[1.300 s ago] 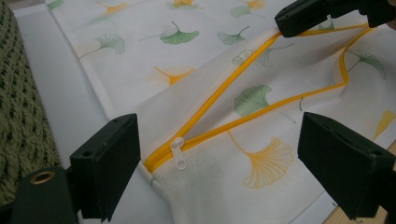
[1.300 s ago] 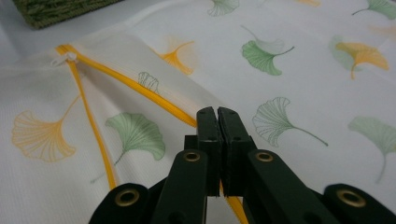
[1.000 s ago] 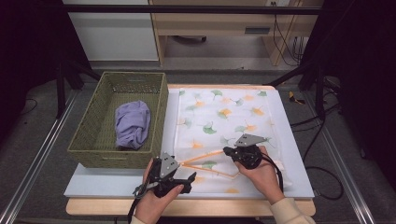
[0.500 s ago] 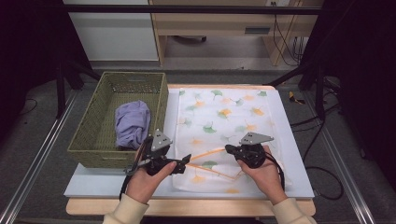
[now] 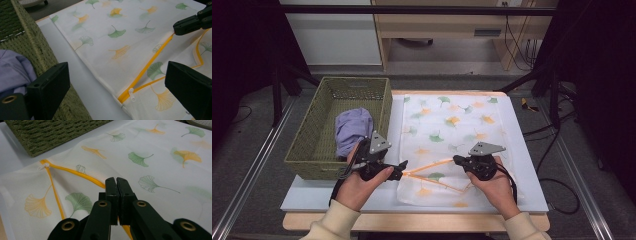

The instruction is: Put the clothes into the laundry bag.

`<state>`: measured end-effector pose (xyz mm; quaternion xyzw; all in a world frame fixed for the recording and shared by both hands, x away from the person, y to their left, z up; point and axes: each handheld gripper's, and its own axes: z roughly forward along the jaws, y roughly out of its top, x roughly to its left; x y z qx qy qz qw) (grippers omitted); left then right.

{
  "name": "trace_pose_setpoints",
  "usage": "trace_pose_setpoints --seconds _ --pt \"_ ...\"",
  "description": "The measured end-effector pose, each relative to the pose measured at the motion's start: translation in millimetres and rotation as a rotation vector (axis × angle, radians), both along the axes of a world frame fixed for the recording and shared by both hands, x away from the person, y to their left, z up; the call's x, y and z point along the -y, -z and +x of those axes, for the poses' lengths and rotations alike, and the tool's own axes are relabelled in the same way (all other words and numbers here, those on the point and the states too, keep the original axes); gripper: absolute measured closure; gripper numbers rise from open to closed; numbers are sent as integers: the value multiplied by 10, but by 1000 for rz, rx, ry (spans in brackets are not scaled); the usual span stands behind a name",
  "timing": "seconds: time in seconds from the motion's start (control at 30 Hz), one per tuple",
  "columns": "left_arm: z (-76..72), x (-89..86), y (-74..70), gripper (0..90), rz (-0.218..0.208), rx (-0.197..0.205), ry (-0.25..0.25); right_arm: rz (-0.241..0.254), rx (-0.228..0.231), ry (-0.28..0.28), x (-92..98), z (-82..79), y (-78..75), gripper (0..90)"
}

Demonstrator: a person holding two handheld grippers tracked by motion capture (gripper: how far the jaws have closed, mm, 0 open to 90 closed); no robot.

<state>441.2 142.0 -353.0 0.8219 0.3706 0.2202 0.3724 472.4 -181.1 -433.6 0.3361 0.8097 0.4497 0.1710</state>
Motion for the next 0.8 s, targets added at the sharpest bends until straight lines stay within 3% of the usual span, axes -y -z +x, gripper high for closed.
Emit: trace_pose_setpoints --seconds 0.8 --pt "129 -395 -131 55 35 20 -79 -12 -6 -8 3 1 27 888"
